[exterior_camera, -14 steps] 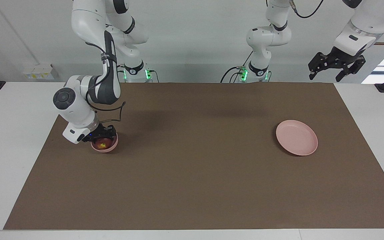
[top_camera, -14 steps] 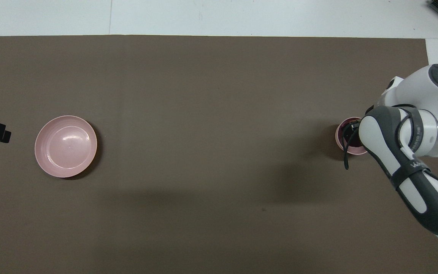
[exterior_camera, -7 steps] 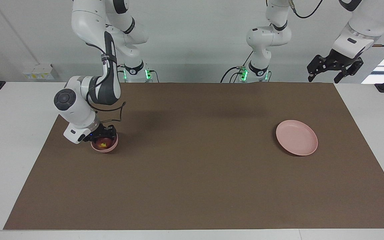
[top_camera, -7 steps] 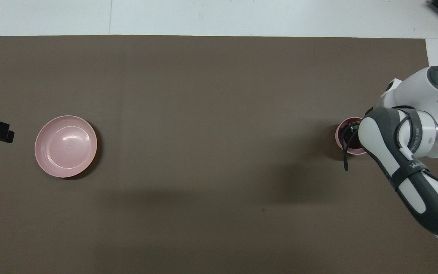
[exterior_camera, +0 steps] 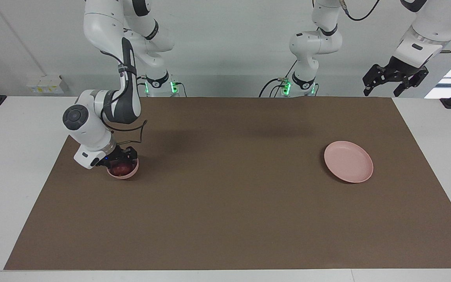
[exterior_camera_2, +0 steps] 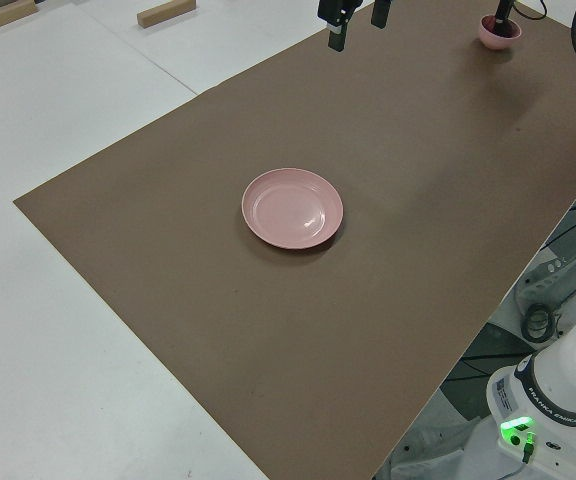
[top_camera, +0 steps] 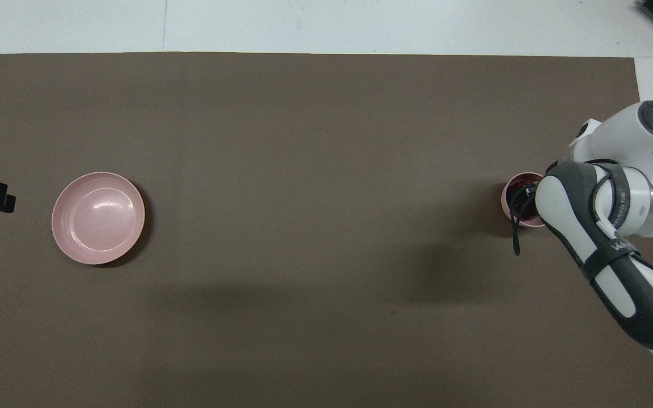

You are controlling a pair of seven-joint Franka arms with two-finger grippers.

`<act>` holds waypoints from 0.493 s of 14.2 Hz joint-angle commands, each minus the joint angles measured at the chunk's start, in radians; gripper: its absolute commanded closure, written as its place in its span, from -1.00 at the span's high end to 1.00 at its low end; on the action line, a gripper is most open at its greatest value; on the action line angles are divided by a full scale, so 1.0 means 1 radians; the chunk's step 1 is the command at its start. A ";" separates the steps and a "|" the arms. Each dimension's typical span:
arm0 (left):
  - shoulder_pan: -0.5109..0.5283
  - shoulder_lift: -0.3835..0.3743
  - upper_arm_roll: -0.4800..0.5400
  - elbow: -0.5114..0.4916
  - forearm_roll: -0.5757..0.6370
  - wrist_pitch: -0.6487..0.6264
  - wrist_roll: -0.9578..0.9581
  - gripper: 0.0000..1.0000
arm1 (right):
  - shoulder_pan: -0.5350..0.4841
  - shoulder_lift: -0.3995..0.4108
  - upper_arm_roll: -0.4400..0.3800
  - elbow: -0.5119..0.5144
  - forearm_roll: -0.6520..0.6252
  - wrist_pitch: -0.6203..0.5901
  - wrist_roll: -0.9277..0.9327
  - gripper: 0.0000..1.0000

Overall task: Move apple from plate to bowl
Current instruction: 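Lower the apple into the pink bowl with the right gripper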

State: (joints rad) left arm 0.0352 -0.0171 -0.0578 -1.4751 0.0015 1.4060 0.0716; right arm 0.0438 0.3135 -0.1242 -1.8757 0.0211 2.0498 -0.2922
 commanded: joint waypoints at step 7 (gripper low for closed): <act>-0.023 -0.035 0.038 -0.047 -0.012 0.033 -0.001 1.00 | 0.002 -0.079 0.008 0.021 -0.020 -0.020 0.060 1.00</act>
State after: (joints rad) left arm 0.0266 -0.0244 -0.0355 -1.4859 0.0013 1.4165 0.0716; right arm 0.0467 0.2826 -0.1238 -1.8528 0.0211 2.0482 -0.2773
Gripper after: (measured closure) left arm 0.000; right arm 0.000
